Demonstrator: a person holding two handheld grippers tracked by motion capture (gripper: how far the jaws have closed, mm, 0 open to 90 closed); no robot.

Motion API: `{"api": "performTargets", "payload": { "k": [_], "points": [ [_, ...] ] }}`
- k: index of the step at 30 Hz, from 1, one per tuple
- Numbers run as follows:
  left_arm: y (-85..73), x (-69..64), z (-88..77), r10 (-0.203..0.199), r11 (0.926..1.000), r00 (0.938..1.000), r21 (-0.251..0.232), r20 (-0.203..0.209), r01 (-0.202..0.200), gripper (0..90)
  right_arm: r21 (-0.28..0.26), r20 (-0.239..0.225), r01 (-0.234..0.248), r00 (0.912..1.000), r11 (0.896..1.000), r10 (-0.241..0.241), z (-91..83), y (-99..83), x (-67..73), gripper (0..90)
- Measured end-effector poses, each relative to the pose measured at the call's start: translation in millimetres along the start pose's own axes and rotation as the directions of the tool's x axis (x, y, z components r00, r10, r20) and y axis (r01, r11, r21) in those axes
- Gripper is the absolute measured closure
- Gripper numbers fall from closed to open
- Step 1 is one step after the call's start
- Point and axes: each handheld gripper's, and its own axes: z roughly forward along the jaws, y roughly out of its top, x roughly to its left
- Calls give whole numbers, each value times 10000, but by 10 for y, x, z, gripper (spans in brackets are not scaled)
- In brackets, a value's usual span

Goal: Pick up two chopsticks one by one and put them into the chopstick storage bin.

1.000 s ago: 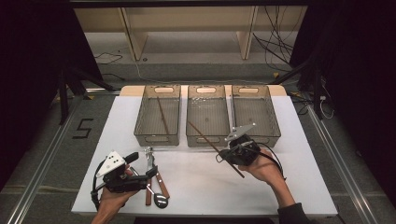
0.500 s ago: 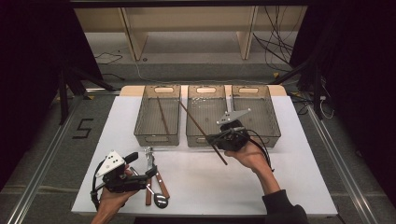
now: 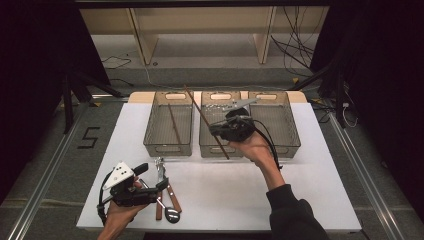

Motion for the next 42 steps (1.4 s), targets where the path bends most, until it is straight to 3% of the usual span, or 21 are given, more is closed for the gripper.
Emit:
{"api": "performTargets", "payload": {
  "k": [13,36,42],
  "points": [
    [1,7,-5,6,10000,10000,12,1,-6,63,-535,-298,-746,9969,9958,731,256,226,-18,853],
    [4,8,-14,58,10000,10000,-19,12,-58,63,-553,-300,-1566,9874,9861,1551,713,489,-22,853],
    [5,8,-15,64,10000,10000,-18,18,-64,63,-626,-332,-1899,9816,9798,1881,779,538,-59,853]
  ]
}}
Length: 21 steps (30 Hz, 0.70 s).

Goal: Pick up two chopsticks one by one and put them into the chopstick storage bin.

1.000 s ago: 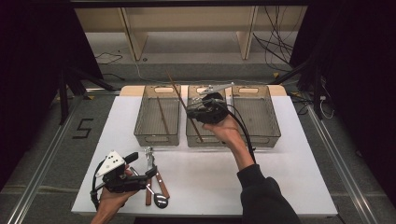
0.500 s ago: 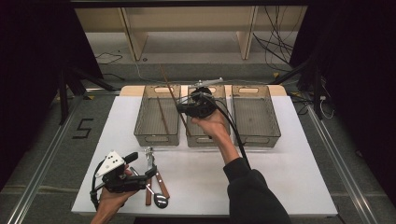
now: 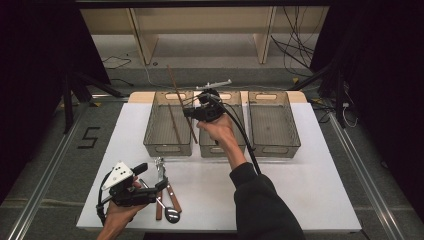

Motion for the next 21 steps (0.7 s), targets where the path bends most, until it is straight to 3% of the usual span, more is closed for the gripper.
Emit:
{"api": "performTargets", "payload": {
  "k": [21],
  "points": [
    [6,-4,-2,-26,10000,10000,-38,40,26,63,22,377,-254,9990,9997,253,286,100,26,853]
  ]
}}
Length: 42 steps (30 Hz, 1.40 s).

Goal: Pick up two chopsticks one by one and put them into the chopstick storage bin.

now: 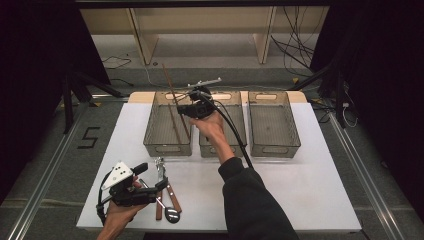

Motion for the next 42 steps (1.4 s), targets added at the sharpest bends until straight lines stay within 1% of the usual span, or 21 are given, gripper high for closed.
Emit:
{"api": "performTargets", "payload": {
  "k": [4,8,14,16,18,20,22,25,26,27,28,29,31,34,39,42],
  "points": [
    [0,-2,4,-66,10000,10000,-57,-4,66,63,27,49,-10,10000,10000,9,62,24,17,853],
    [1,0,1,-48,10000,10000,-55,9,48,63,123,213,-125,9997,9998,122,130,17,-6,853],
    [4,7,-7,-137,9999,9999,-58,7,137,63,233,285,-298,9992,9993,291,241,-23,-42,853],
    [4,6,-10,-96,9999,10000,-56,3,96,63,284,280,-348,9990,9990,340,278,-39,-41,853],
    [7,3,-12,-35,10000,10000,-62,6,35,63,354,391,-321,9988,9989,308,313,-60,-38,852],
    [8,0,-11,-40,10000,10000,-68,24,40,63,399,419,-453,9982,9982,436,349,-80,-34,852],
    [7,-2,-13,-41,10000,10000,-85,29,41,63,464,487,-428,9980,9980,405,386,-97,-28,851],
    [7,0,-14,-49,9999,10000,-87,32,49,63,588,660,-611,9962,9964,572,420,-123,-33,841],
    [7,1,-15,-51,9999,10000,-88,31,51,63,622,776,-650,9952,9959,601,427,-130,-34,824],
    [7,3,-16,-64,9999,10000,-80,34,64,63,643,818,-701,9945,9955,648,431,-134,-37,778],
    [7,4,-17,-65,9999,10000,-79,29,66,63,620,864,-850,9931,9945,795,432,-135,-42,730],
    [7,5,-17,-68,9999,10000,-78,22,68,63,607,861,-972,9920,9934,919,430,-134,-47,708],
    [8,7,-18,-40,10000,10000,-77,10,40,63,566,800,-1030,9919,9931,983,412,-133,-44,658],
    [6,3,-17,-63,10000,10000,-75,11,63,63,479,653,-922,9939,9946,890,368,-134,-42,611],
    [5,4,-19,-49,10000,10000,-69,-3,49,63,381,683,-722,9952,9967,695,242,-162,-60,552],
    [4,9,-17,-53,10000,10000,-50,-24,53,63,294,481,-523,9975,9982,509,135,-187,-76,523]
  ]
}}
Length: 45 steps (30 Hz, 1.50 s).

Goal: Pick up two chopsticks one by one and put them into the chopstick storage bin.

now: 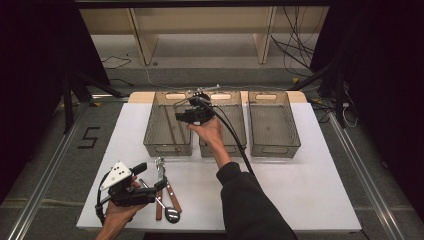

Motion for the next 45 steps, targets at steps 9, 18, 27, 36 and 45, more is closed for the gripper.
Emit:
{"api": "performTargets", "payload": {
  "k": [9,18,27,36,45],
  "points": [
    [-2,2,2,13,10000,10000,22,-47,-13,63,-173,-152,639,9978,9978,-641,-385,-113,-51,381],
    [-5,36,6,-81,9999,9998,69,-158,82,63,-442,-457,1139,9922,9925,-1159,-846,-326,-58,348],
    [-2,69,18,-74,9999,9995,68,-318,76,63,-745,-326,1234,9915,9896,-1261,-1137,-593,-100,335],
    [3,154,26,-300,9991,9977,279,-610,318,63,-991,-53,1254,9919,9871,-1266,-1481,-956,-210,323],
    [12,188,23,-440,9974,9965,539,-704,478,63,-1564,99,750,9972,9848,-744,-1805,-1314,-379,323]
  ]
}}
